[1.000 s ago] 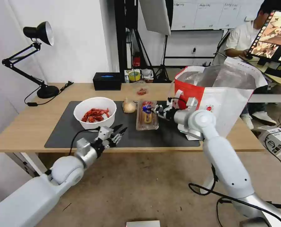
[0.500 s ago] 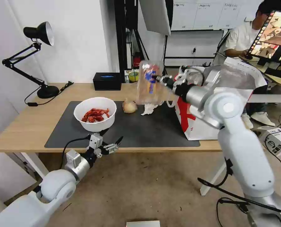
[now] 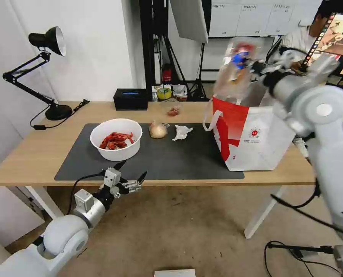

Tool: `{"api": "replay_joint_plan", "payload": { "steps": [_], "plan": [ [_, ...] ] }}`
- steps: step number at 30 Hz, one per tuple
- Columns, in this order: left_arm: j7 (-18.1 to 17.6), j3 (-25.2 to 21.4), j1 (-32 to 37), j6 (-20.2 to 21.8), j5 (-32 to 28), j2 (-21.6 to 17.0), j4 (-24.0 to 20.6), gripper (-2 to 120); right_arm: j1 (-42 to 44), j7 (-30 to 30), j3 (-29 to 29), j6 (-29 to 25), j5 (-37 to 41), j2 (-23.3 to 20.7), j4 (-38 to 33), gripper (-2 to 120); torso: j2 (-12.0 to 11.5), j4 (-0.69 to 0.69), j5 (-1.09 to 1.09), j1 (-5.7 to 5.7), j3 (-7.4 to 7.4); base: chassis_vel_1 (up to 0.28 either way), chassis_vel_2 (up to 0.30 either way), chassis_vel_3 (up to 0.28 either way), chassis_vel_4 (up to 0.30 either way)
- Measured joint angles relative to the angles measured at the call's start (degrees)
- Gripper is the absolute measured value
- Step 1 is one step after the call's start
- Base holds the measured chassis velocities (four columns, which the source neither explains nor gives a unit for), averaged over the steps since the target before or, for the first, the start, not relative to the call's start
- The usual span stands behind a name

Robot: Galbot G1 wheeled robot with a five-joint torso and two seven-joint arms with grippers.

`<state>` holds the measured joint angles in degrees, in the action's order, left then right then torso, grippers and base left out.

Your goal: Pick up the trash from the table and place it into the takeout bag.

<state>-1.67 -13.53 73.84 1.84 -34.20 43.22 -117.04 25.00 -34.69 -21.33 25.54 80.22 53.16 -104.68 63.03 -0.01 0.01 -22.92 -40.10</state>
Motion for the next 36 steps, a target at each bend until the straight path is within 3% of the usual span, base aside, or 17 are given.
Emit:
{"api": "replay_joint_plan", "payload": {
  "steps": [15,25,36],
  "plan": [
    [-1.4,0.7,-0.5,0.1,0.1,0.1,-0.3,100,6.6,1.8,-1.1,-1.1,-4.4,0.4,3.2,1,0.0,0.01,-0.01,0.00,0.00,0.000,0.000,0.000,0.000],
    [-1.9,0.8,-0.3,0.2,0.1,0.1,-0.2,100,8.3,-0.3,-2.3,0.4,0.5,1.0,1.5,1,0.0,0.01,-0.02,0.00,0.00,0.000,0.000,0.000,0.000],
    [-2.0,0.7,-1.1,0.2,0.0,-0.2,0.1,100,6.9,-2.6,-2.7,3.0,4.8,0.9,0.6,39,0.0,0.01,-0.01,0.00,0.00,0.000,0.000,0.000,0.000]
  ]
}}
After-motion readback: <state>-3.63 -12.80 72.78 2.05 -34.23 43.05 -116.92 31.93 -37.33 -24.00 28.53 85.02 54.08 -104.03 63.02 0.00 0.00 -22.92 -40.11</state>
